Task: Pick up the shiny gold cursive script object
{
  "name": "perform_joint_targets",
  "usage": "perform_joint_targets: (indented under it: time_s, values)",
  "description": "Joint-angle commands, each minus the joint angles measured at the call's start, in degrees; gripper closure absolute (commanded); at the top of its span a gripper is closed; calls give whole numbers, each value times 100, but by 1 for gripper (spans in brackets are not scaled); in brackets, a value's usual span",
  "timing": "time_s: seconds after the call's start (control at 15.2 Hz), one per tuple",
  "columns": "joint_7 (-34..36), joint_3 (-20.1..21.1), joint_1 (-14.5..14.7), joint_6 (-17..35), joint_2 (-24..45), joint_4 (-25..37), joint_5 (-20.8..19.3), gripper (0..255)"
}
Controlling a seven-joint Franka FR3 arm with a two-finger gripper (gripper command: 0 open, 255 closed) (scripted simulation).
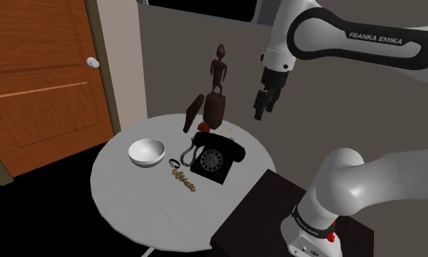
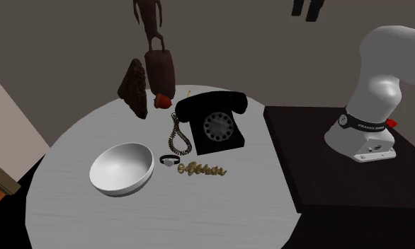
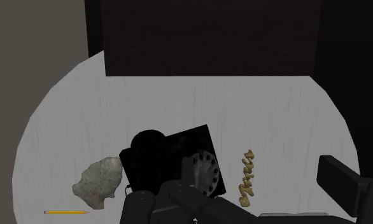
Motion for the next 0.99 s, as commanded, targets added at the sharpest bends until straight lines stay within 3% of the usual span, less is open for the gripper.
perform_joint_targets:
  time_s: [0.0, 0.46, 0.92]
  values:
    - [0, 0, 0, 0, 0, 0, 0, 0]
    - [442, 320, 88, 1411, 793, -642, 196, 0]
    - [877, 629, 164, 2857, 2035, -870, 320, 0]
